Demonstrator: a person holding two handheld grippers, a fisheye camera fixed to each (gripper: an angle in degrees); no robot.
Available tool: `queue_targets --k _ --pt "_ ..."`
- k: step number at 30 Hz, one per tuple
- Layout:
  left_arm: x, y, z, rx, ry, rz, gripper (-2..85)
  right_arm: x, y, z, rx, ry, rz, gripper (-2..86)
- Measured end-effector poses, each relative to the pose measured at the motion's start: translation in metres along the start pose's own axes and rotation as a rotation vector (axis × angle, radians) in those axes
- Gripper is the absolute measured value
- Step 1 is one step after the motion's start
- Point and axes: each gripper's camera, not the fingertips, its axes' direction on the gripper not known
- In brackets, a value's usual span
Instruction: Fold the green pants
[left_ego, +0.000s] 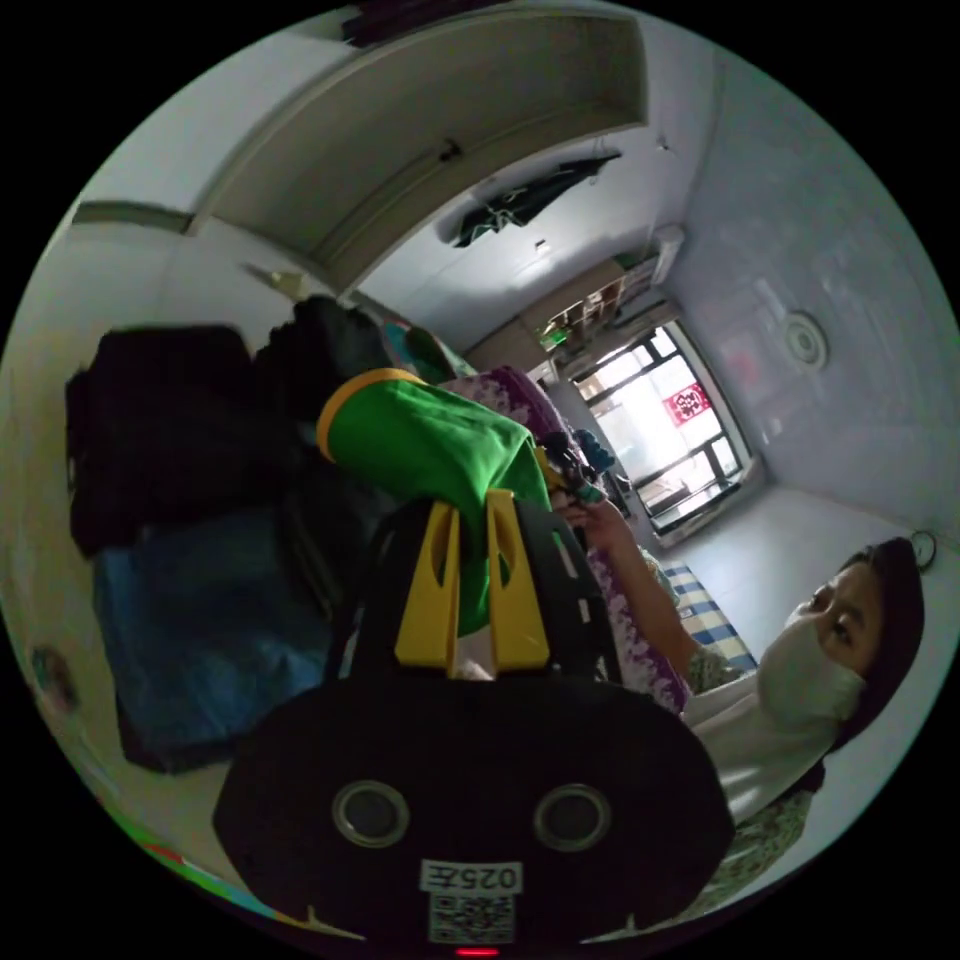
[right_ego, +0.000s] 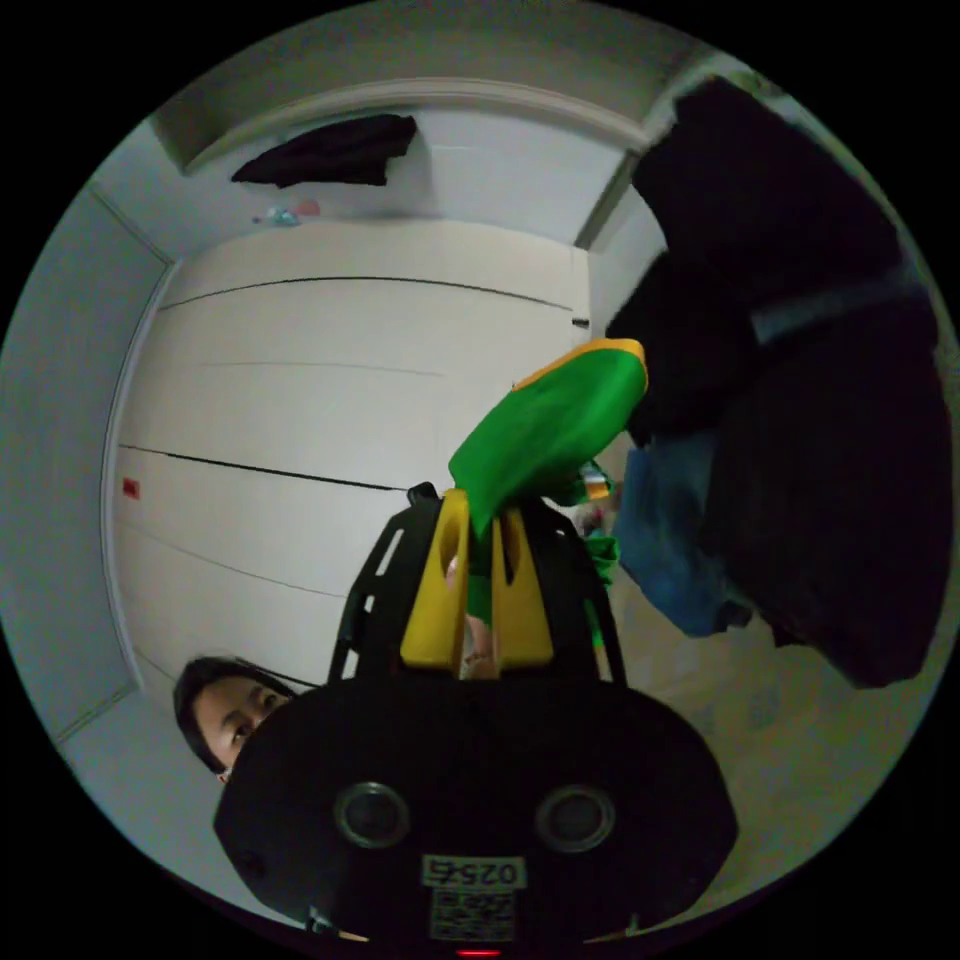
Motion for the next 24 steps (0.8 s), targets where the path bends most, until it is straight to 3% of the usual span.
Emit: queue_targets --k 7,11,15,17,19,24 --pt "0.098 -0.154 0.007 0.102 -0.087 0.229 0.0 -0.181 -0.111 -0.106 0.063 0.297 -0.223 2.9" --pt "0.046 -0.219 0.058 0.050 -0.147 -0.003 0.2 -0.143 -0.193 -0.128 0.047 0.507 -0.206 5.8" --pt "-0.043 -0.230 0.123 -0.094 -0.297 -0.338 0.4 -0.049 -0.186 -0.131 0.161 0.496 0.021 8.6" --pt "-0.072 -0.217 0.122 -0.020 -0.098 -0.476 0.9 -0.025 -0.149 -0.137 0.285 0.388 0.037 9.6" --pt "-0.067 -0.213 0.112 0.014 0.033 -0.438 1.7 -0.032 -0.122 -0.150 0.372 0.326 -0.043 13.1" --pt "-0.025 -0.207 0.084 -0.061 -0.021 -0.317 5.9 -0.106 -0.074 -0.169 0.425 0.513 -0.276 16.5"
